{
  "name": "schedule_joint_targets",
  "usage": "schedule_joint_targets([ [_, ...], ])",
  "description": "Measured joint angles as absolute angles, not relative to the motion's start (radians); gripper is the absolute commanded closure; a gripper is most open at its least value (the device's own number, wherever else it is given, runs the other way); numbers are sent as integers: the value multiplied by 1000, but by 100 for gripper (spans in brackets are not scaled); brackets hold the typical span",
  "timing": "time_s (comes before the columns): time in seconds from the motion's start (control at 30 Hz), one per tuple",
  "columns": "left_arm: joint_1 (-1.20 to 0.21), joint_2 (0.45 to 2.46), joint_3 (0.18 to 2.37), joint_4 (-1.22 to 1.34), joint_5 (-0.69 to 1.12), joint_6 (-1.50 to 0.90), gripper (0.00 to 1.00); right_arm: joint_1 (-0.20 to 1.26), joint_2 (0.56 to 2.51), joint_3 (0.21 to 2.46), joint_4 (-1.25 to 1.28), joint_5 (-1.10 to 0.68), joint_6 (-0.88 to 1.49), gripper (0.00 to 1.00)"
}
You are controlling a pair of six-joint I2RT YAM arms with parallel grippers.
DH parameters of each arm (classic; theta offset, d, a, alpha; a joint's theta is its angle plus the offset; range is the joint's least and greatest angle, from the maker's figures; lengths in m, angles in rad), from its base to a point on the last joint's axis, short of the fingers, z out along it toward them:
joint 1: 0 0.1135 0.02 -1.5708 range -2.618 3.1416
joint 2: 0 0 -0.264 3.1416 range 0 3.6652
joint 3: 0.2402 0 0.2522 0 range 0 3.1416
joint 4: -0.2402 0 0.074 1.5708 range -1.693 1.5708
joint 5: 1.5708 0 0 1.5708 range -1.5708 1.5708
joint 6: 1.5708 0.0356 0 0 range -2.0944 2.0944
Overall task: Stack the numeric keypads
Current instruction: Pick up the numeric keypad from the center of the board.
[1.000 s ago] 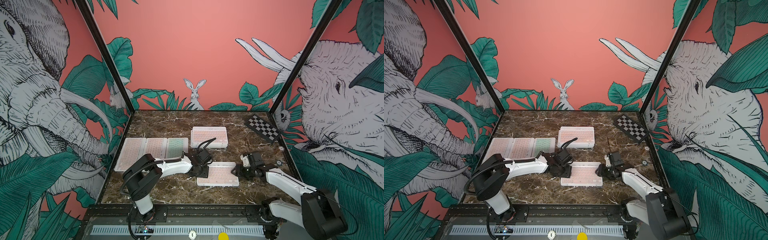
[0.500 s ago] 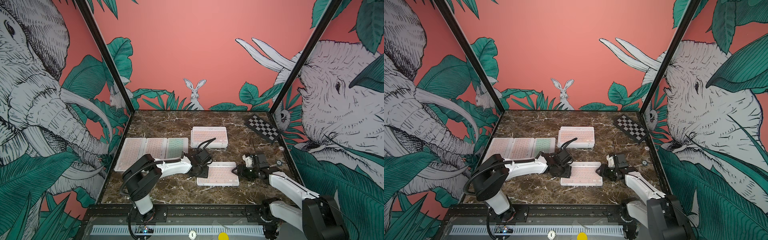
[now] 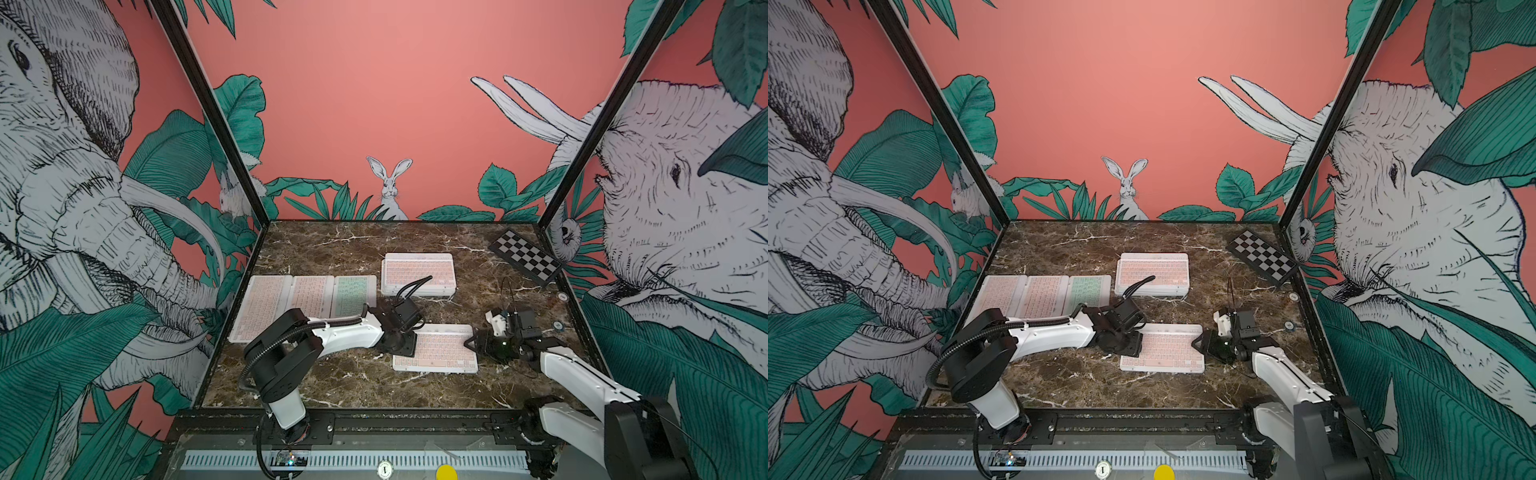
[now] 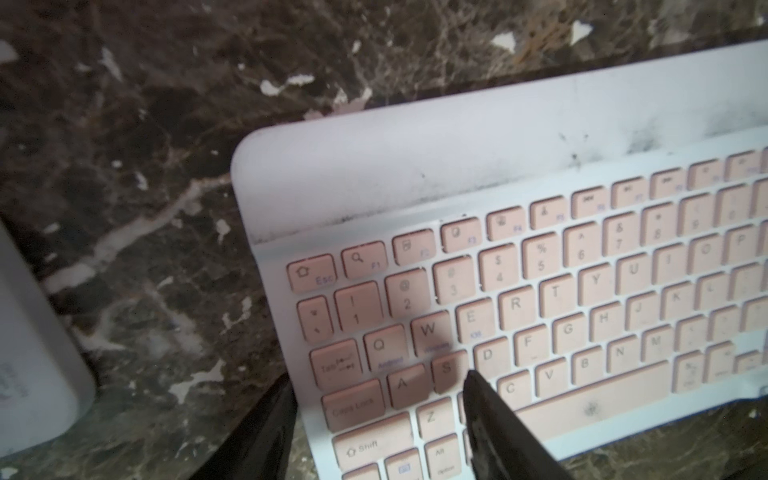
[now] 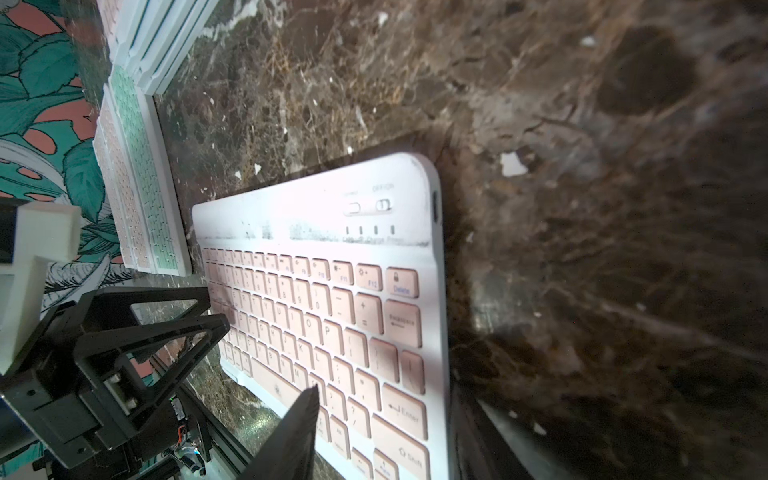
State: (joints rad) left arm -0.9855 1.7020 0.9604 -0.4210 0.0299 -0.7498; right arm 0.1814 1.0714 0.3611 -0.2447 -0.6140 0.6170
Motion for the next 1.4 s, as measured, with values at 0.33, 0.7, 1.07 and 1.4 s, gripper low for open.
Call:
schedule_joint_targets([
  [0.33, -985, 1695, 934, -387, 4, -733, 35, 167, 1016, 356, -240, -656, 624, 51],
  [0.7, -985, 1686, 918, -363, 4, -717, 35, 156, 962, 349, -250, -722, 629, 52],
  [1.07, -986, 1699, 900, -192, 66, -696, 35, 165, 928, 355, -278, -845, 637, 54],
  [1.4, -986, 1695, 883, -147, 76, -700, 35, 163, 933, 369, -315, -845, 622, 84],
])
